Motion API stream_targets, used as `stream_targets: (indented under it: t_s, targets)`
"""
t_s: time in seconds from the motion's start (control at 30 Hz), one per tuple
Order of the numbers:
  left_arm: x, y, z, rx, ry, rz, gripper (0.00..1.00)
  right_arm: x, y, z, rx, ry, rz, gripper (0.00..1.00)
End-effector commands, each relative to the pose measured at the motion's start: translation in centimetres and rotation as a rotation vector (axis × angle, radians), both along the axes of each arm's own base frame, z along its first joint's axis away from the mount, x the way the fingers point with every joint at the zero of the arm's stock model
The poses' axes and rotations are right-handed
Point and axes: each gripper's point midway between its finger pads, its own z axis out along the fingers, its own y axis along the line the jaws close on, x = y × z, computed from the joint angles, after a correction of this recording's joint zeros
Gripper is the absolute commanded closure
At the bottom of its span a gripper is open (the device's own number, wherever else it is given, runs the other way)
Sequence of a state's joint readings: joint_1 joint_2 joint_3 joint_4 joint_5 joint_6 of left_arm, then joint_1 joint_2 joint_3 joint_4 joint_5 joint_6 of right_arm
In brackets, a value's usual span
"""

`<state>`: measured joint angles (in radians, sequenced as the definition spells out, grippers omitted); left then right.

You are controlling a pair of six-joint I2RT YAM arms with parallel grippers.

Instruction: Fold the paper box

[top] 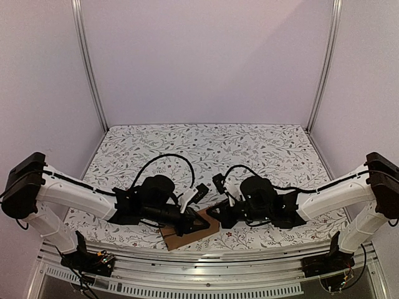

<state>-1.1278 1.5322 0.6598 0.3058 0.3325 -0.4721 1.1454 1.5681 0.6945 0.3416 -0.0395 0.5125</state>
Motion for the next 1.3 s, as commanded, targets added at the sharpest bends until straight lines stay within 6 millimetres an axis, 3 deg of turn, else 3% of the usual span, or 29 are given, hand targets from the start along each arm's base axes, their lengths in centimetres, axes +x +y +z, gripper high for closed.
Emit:
stream_targets:
  t_s: [0.0,0.4,0.67,0.9,1.13,1.27]
  targets:
    - [-1.1,2.2,-5.0,0.188,0.056,0.005,1.0,-1.5,-2.6,-6.4,-0.118,0.126,-0.034,1.0]
    - [-0.8,1.9,-4.3,0.219,0.022,0.01,1.0,-0.7,-0.9,-0.6,-0.012,0.045,-0.014,1.0]
    - [0.2,1.0,-2.1,0.217,-0.007,0.055,1.0,-1.2,-1.8,-4.6,-0.115,0.055,-0.039,1.0]
    - [1.4,1.5,1.7,0.199,-0.031,0.141,1.0,-1.4,-2.7,-5.7,-0.155,0.041,-0.063,1.0]
    - [2.4,4.8,6.1,0.128,-0.085,0.292,1.0,-1.6,-2.6,-5.7,-0.16,0.032,-0.053,1.0]
    - [2.5,8.0,6.3,0.118,-0.079,0.396,1.0,-1.7,-2.3,-5.7,-0.16,0.031,-0.046,1.0]
